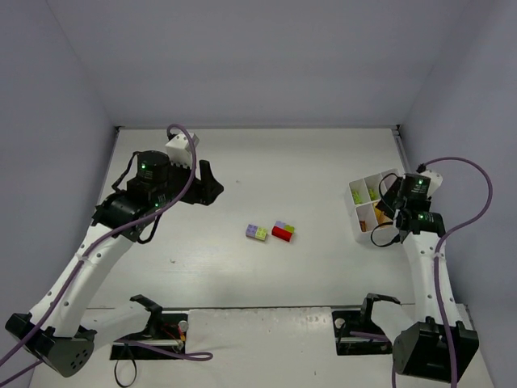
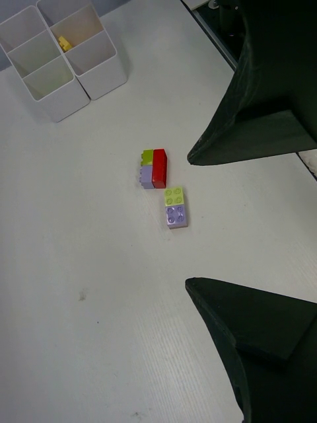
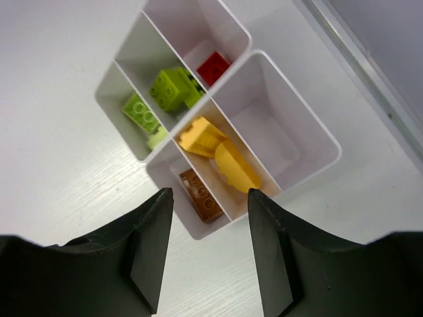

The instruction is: Sort the legos into containers by color

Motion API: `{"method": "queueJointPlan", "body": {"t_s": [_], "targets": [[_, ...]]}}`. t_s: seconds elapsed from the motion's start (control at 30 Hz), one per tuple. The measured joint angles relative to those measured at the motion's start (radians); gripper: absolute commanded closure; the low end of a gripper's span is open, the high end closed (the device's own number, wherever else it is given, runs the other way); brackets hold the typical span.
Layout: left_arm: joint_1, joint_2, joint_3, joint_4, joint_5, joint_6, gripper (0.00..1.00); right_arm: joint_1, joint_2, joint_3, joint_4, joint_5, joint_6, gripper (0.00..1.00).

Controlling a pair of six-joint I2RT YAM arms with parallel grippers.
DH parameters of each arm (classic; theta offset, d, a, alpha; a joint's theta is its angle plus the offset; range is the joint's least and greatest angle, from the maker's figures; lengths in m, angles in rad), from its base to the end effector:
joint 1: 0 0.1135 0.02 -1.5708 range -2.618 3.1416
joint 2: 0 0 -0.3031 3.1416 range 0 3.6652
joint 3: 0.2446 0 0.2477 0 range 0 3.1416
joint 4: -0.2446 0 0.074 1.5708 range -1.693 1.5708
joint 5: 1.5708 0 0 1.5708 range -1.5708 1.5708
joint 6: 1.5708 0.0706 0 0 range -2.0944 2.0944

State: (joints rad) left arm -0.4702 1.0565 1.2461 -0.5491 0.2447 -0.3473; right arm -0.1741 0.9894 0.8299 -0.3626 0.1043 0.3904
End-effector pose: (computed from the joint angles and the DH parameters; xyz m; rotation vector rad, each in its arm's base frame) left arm 0.1964 -0.1190 0.4315 0.2916 1.9778 -0.7730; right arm 0.2207 -0.0463 0.3159 0.6424 1.9887 0.0220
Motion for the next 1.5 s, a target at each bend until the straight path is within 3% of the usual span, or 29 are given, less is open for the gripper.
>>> {"method": "queueJointPlan", "body": {"t_s": [0.17,0.33,0.63,0.87,1.1,1.5], "targets": [[0.0,0.002,-0.001,0.0,0.0,0.002,0.37,0.048,-0.026,0.06,0.043,-0.09,-0.091,0.54],[0.0,0.02,-0.024,0.0,0.003,0.004,0.37,0.217,0.001,0.079,0.113,-0.287,-0.221,0.52],[0.0,0.066,-0.089,-0.011,0.024,-0.006,0.37,0.652,0.277,0.122,0.179,-0.435,-0.394,0.5],[0.0,0.037,-0.169,-0.023,0.012,-0.055,0.37,0.841,0.504,0.187,0.203,-0.441,-0.474,0.5],[0.0,-0.019,-0.262,-0.038,-0.012,-0.09,0.37,0.922,0.664,0.265,0.234,-0.404,-0.547,0.5],[0.0,-0.098,-0.278,-0.053,-0.042,-0.098,0.37,0.96,0.796,0.286,0.24,-0.335,-0.607,0.53]]}}
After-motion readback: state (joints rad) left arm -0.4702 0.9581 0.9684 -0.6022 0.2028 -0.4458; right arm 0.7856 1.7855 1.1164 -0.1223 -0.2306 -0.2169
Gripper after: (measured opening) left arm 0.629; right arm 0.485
